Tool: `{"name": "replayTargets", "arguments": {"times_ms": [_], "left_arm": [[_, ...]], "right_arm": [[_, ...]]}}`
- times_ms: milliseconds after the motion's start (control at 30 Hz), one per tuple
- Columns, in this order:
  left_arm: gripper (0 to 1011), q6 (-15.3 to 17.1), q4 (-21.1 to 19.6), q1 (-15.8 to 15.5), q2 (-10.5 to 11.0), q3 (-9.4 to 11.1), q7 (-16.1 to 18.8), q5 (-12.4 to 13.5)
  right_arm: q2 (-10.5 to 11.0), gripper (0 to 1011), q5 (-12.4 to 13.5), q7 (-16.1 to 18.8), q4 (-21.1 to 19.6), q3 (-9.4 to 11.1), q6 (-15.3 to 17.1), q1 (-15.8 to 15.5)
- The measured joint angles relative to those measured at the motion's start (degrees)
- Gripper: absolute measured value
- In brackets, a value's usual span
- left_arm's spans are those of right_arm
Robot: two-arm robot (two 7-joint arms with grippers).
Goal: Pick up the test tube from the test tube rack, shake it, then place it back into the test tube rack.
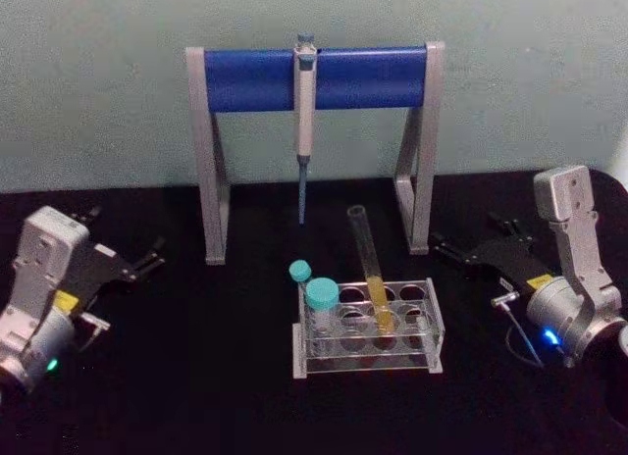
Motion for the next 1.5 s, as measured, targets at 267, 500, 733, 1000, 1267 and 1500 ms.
{"name": "replayTargets", "arguments": {"times_ms": [267, 500, 733, 1000, 1267, 1500], "left_arm": [[1001, 0.0, 0.0, 0.0, 0.0, 0.0, 0.0, 0.0], [1001, 0.0, 0.0, 0.0, 0.0, 0.0, 0.0, 0.0], [1001, 0.0, 0.0, 0.0, 0.0, 0.0, 0.0, 0.0], [1001, 0.0, 0.0, 0.0, 0.0, 0.0, 0.0, 0.0], [1001, 0.0, 0.0, 0.0, 0.0, 0.0, 0.0, 0.0], [1002, 0.0, 0.0, 0.0, 0.0, 0.0, 0.0, 0.0]], "right_arm": [[0.0, 1000, 0.0, 0.0, 0.0, 0.0, 0.0, 0.0], [0.0, 1000, 0.0, 0.0, 0.0, 0.0, 0.0, 0.0], [0.0, 1000, 0.0, 0.0, 0.0, 0.0, 0.0, 0.0], [0.0, 1000, 0.0, 0.0, 0.0, 0.0, 0.0, 0.0], [0.0, 1000, 0.0, 0.0, 0.0, 0.0, 0.0, 0.0], [0.0, 1000, 0.0, 0.0, 0.0, 0.0, 0.0, 0.0]]}}
